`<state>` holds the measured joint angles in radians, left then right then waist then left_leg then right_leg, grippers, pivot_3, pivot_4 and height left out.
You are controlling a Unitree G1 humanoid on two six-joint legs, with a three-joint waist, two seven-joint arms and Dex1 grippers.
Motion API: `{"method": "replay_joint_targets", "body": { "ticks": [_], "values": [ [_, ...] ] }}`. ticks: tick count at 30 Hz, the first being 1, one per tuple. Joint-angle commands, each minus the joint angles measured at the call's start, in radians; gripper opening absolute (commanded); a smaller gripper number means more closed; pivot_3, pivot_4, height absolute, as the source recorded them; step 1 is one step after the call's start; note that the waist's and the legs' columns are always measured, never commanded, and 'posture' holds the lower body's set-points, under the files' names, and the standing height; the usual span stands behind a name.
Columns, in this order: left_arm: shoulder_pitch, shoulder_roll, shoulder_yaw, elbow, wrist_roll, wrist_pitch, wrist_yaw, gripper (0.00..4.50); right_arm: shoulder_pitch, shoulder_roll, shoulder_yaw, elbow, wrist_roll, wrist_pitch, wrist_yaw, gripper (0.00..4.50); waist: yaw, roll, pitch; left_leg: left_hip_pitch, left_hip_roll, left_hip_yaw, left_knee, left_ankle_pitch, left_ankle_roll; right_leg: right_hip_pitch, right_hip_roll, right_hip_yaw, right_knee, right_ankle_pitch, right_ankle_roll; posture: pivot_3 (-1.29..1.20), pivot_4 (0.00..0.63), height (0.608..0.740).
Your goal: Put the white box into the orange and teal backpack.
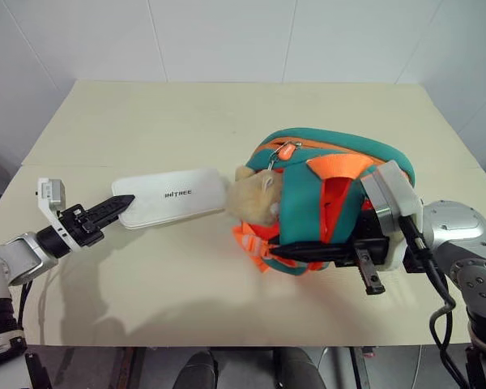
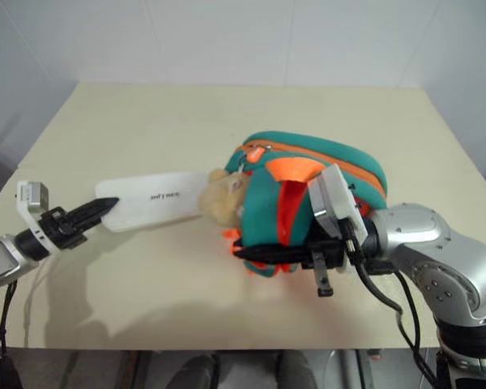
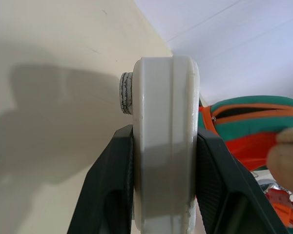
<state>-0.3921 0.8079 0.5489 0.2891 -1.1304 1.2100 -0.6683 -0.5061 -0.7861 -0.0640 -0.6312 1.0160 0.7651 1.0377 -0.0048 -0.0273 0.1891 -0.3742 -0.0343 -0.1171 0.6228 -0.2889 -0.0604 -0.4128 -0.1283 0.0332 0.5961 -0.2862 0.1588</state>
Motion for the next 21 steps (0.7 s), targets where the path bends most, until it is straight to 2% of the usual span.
{"method": "replay_joint_targets", "body": {
  "ticks": [1, 9, 15, 21],
  "values": [
    [-0.017, 0.045, 0.035, -0.047, -0.011, 0.003, -0.042, 1.30, -0.024, -0.022, -0.004, -0.044, 0.033, -0.025, 0.061, 0.50, 0.000, 0.000, 0.000, 0.000, 0.000, 0.000, 0.000, 0.000, 0.000, 0.000, 0.000, 0.000, 0.000, 0.000, 0.000, 0.00, 0.150, 0.740],
    [-0.032, 0.084, 0.071, -0.133, -0.049, 0.020, -0.051, 1.30, 0.040, -0.029, 0.029, -0.016, -0.041, -0.084, 0.170, 0.50, 0.001, 0.000, 0.000, 0.000, 0.000, 0.000, -0.001, 0.000, 0.000, 0.000, 0.000, 0.000, -0.001, 0.000, 0.000, 0.00, 0.150, 0.740],
    [-0.047, 0.147, 0.101, -0.227, -0.087, 0.048, -0.072, 1.30, 0.125, -0.079, 0.021, 0.026, -0.098, -0.159, 0.320, 0.50, 0.001, 0.000, 0.000, -0.001, 0.000, 0.001, -0.001, 0.000, 0.000, 0.000, -0.001, 0.000, -0.001, 0.000, 0.000, 0.00, 0.150, 0.740],
    [-0.012, 0.193, 0.154, -0.319, -0.060, -0.019, -0.115, 1.30, 0.121, -0.066, 0.048, 0.072, -0.151, -0.209, 0.346, 0.50, -0.001, 0.000, 0.000, 0.000, 0.001, 0.001, 0.000, 0.000, 0.000, 0.000, 0.000, 0.000, 0.000, 0.000, 0.000, 0.00, 0.150, 0.740]
  ]
}}
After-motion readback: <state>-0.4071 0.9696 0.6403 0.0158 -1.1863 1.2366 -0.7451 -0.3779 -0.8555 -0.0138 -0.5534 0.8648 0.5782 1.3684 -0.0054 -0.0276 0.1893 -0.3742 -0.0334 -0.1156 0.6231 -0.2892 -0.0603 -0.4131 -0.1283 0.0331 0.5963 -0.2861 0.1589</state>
